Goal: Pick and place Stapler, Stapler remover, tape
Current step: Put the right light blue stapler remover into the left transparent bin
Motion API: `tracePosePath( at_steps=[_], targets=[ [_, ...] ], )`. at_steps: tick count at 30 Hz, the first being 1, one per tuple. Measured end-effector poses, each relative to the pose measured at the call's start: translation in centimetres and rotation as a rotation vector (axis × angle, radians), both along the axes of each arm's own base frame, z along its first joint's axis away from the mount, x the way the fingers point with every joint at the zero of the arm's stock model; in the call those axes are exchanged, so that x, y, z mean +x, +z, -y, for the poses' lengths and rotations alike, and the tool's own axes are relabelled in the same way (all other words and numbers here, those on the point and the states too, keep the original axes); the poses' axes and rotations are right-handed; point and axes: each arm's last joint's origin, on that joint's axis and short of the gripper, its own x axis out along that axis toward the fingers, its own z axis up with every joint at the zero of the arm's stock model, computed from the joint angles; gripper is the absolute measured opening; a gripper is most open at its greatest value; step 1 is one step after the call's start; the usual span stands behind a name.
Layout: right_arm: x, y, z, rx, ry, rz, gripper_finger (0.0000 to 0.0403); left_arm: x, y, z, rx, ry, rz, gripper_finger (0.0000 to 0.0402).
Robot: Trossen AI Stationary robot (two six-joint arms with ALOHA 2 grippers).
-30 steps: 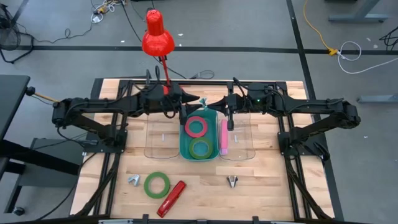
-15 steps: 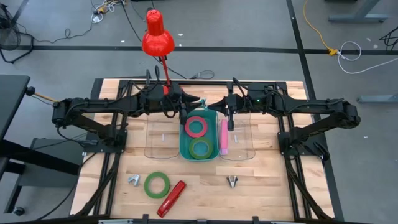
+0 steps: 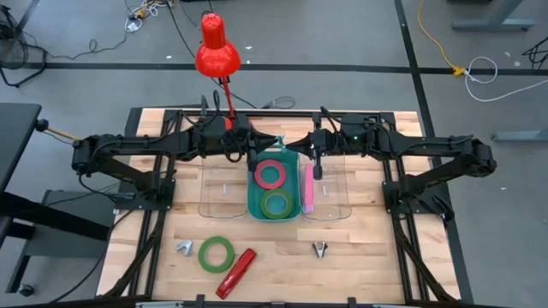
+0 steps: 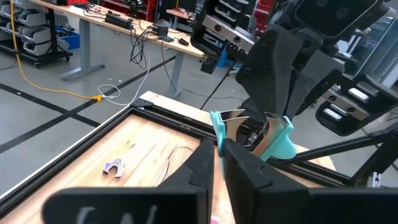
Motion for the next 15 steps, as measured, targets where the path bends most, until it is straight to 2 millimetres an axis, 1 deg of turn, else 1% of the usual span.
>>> tracePosePath(
  at_steps=[5, 10, 15],
  targets=[
    [0.00, -0.02, 0.01, 0.000, -0.001, -0.002, 0.0000, -0.01, 0.02, 0.01, 0.000, -0.001, 0.001, 0.0006],
    [0.00, -0.02, 0.01, 0.000, -0.001, -0.002, 0.0001, -0.01, 0.02, 0.01, 0.000, -0.001, 0.001, 0.0007],
    [0.00, -0.01, 0.01, 0.012, -0.003, 0.000, 0.0019, -0.01, 0.02, 0.01, 0.008, -0.002, -0.001, 0.0004]
  ],
)
